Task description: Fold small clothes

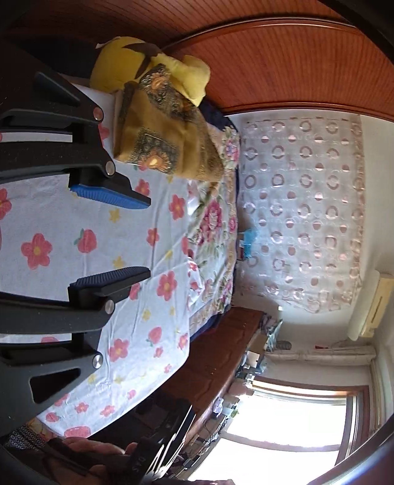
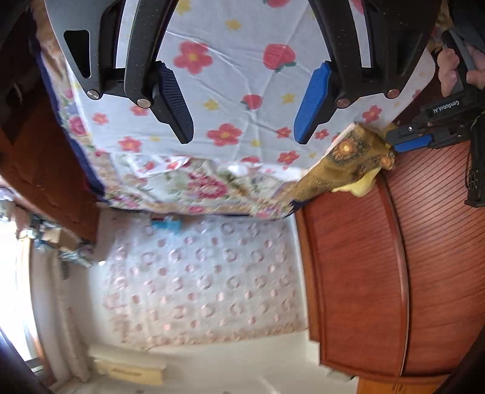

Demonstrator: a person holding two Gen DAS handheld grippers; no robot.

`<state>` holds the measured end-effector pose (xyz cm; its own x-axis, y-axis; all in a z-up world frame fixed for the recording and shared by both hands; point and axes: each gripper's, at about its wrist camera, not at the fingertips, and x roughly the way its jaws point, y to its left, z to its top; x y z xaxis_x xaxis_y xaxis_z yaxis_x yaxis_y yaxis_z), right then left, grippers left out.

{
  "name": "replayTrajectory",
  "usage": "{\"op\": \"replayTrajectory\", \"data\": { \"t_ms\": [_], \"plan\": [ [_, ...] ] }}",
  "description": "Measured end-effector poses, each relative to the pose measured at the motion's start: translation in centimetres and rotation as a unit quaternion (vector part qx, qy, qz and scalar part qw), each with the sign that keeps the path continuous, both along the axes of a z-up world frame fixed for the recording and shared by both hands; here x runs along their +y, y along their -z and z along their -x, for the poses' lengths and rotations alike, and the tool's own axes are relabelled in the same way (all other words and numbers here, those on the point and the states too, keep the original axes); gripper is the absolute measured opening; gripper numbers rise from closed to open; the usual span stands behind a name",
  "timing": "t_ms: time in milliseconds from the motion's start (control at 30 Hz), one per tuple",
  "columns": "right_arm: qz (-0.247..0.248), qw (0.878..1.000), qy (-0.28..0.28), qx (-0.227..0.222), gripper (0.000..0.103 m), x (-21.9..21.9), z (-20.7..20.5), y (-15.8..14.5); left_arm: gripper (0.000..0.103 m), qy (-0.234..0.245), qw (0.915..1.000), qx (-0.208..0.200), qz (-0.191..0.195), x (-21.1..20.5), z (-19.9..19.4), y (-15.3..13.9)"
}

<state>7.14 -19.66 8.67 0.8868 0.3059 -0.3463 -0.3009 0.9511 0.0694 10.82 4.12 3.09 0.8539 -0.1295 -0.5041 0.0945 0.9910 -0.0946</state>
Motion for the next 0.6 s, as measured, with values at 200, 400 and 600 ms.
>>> {"op": "replayTrajectory", "data": {
  "t_ms": [200,400,600],
  "plan": [
    [-0.003,0.999,0.028,-0.03,0.071,-0.8,4.3,-0.4,0.04,0.001,0.9994,-0.033,-0.009,-1.2,1.8,-2.4],
    [-0.002,0.998,0.045,-0.045,0.071,1.1,4.8,1.0,0.04,0.006,0.9984,-0.056,-0.007,-1.9,3.1,-4.1],
    [-0.008,0.997,0.055,-0.05,0.071,1.7,5.9,1.6,0.04,0.009,0.9979,-0.064,-0.005,-2.1,3.4,-4.5]
  ]
}}
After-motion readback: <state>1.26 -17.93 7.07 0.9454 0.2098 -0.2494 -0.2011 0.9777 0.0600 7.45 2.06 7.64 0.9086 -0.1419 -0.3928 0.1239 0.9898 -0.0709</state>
